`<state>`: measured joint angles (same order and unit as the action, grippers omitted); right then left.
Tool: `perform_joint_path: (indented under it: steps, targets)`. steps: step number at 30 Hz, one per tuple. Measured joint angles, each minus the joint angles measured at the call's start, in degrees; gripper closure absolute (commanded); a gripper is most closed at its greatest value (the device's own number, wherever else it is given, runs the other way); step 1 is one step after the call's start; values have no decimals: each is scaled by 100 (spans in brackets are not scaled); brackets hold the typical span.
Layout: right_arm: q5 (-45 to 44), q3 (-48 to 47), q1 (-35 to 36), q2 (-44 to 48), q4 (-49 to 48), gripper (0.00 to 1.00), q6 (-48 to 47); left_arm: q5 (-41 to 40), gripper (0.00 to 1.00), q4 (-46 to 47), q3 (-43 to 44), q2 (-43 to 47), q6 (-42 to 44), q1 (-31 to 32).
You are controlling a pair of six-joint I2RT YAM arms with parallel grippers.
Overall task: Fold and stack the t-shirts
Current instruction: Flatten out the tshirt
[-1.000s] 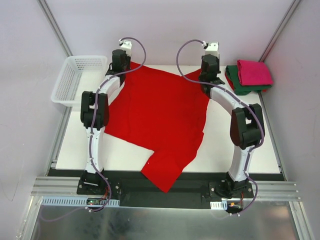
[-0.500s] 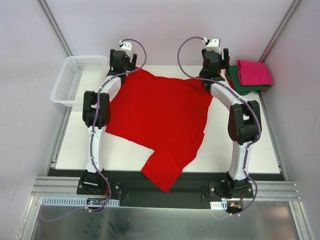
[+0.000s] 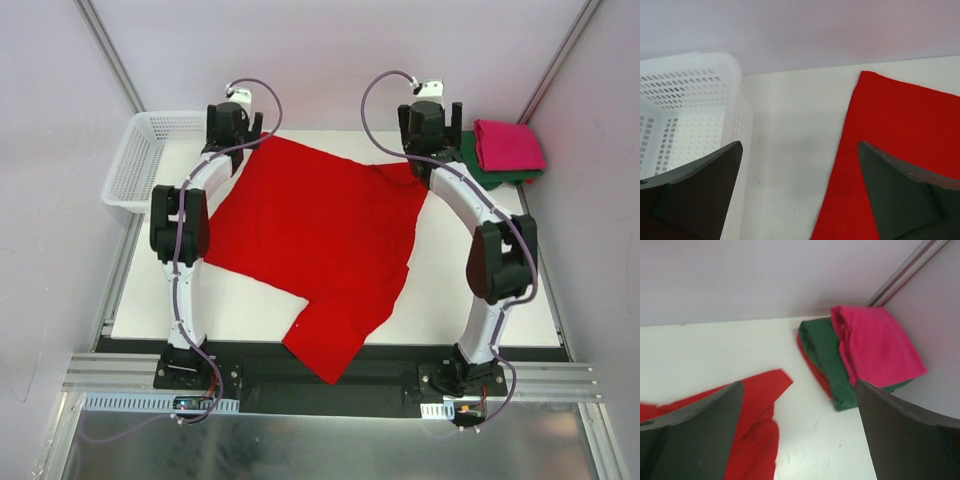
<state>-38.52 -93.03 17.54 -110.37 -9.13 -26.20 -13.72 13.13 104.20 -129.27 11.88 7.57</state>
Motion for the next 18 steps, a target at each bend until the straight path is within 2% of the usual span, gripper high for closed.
perform_joint_path:
  steps: [2, 5, 6, 8, 9, 12, 18]
  targets:
    - [326, 140, 85, 407, 549, 6, 422, 140, 1, -223, -363, 483, -205, -13]
    - [984, 348, 247, 1014, 1226, 22, 999, 435, 1, -560, -938, 1362, -496, -13]
    - [1270, 428, 304, 1228, 1462, 39, 1196, 564, 1, -647, -1128, 1663, -577, -13]
    - [1794, 562, 407, 1569, 1845, 58, 1495, 774, 1, -787, -1434, 2173, -715, -11]
    - [2092, 640, 461, 1727, 2046, 74, 1674, 896, 1, -831, -1606, 2420, -789, -11]
    - [2848, 977, 579, 2105, 2538, 98, 2118, 1137, 1, -1091, -2070, 3003, -975, -2]
    - [3578, 2194, 883, 2516, 3106, 99, 2736, 1613, 1, -1460, -3132, 3449, -1578, 13]
